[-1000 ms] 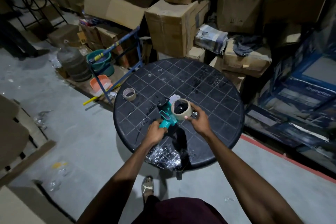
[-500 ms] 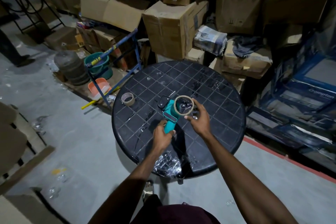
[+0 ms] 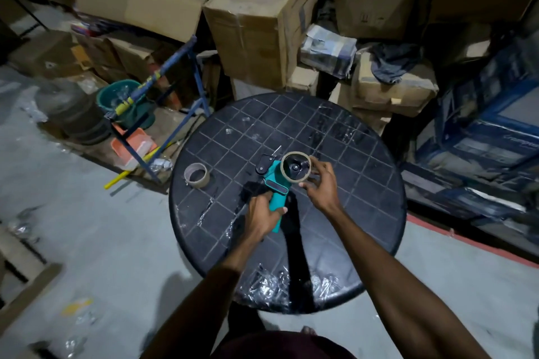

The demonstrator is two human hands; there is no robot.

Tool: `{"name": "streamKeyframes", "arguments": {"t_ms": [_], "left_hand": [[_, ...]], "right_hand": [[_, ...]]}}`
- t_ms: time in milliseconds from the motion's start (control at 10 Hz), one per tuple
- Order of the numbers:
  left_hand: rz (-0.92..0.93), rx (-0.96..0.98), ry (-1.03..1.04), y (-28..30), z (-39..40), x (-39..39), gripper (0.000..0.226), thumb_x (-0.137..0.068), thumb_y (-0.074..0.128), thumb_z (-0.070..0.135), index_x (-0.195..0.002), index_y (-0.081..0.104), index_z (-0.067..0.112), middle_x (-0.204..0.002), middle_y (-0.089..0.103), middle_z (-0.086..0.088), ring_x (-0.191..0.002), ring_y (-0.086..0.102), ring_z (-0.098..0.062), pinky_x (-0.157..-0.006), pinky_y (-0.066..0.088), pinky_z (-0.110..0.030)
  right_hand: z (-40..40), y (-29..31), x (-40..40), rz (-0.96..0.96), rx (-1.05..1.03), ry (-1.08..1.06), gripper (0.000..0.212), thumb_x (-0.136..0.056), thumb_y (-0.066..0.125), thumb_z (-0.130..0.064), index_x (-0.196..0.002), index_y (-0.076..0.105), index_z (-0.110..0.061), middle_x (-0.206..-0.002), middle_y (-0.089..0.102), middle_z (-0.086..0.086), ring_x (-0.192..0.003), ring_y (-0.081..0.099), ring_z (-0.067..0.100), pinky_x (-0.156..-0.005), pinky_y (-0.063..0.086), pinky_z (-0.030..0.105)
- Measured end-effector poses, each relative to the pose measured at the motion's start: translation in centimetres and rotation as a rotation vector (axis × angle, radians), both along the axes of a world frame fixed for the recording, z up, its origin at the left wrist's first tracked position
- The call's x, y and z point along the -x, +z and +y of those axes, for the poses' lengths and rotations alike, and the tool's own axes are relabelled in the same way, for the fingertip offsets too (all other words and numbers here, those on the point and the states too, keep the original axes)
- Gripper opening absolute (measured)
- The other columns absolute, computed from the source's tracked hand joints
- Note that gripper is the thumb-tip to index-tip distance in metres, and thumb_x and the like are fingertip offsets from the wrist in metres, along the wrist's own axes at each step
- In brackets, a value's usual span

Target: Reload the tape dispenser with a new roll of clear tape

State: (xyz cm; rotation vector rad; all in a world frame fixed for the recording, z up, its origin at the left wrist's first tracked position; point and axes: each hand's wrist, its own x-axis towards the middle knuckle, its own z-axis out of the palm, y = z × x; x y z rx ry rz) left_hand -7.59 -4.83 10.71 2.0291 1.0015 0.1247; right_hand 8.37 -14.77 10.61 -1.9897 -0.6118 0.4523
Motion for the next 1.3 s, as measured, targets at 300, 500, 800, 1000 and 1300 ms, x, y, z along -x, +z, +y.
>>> {"name": "streamKeyframes", "arguments": {"t_ms": [300,500,800,1000,1300], "left_hand": [[0.181,0.068,-0.149,-5.0,8.7,-3.9,0.041,-0.074,0.081,0.050,-0.102,0.070,0.021,-0.098,0.076,0.001,-0.084,0.069,-0.021,-0.071,0.054,-0.033],[0.245,0.063,-0.215,-9.8,11.6,-6.9,0.047,-0.075,0.078,0.055,-0.106,0.069,0.021,-0.101,0.076,-0.002,-0.092,0.071,-0.027,-0.074,0.052,-0.033],[0.245,0.026,-0.241,-13.0,13.1,-10.7,0.046,-0.074,0.080,0.055,-0.101,0.070,0.018,-0.096,0.075,-0.004,-0.088,0.070,-0.029,-0.066,0.046,-0.032],[0.220,0.001,-0.276,-13.8,13.3,-11.7,0.044,-0.076,0.081,0.051,-0.098,0.069,0.016,-0.096,0.075,-0.006,-0.088,0.069,-0.029,-0.065,0.041,-0.030],[0.206,-0.034,-0.296,-12.8,13.8,-9.0,0.052,-0.093,0.064,0.041,-0.132,0.056,0.007,-0.125,0.066,-0.017,-0.118,0.058,-0.036,-0.096,0.046,-0.041]], "right_hand": [[7.9,-6.7,-2.6,0.060,0.220,-0.155,0.080,-0.075,0.081,0.000,-0.147,0.051,-0.017,-0.130,0.054,0.001,-0.119,0.060,0.023,-0.097,0.057,0.049],[10.3,-12.3,-4.5,0.123,0.227,-0.251,0.076,-0.077,0.071,-0.004,-0.148,0.049,-0.019,-0.145,0.056,0.009,-0.121,0.065,0.031,-0.095,0.058,0.053],[12.3,-13.6,-7.2,0.224,0.242,-0.322,0.073,-0.087,0.069,0.011,-0.152,0.044,-0.012,-0.150,0.052,0.008,-0.105,0.068,0.016,-0.067,0.055,0.007],[12.5,-14.4,-7.6,0.204,0.240,-0.343,0.071,-0.088,0.066,0.009,-0.151,0.044,-0.017,-0.149,0.053,0.006,-0.121,0.064,0.024,-0.100,0.058,0.043],[10.5,-13.1,-1.8,0.119,0.461,-0.306,0.068,-0.099,0.062,-0.015,-0.157,0.029,-0.008,-0.155,0.042,0.018,-0.139,0.047,0.036,-0.115,0.039,0.046]]}}
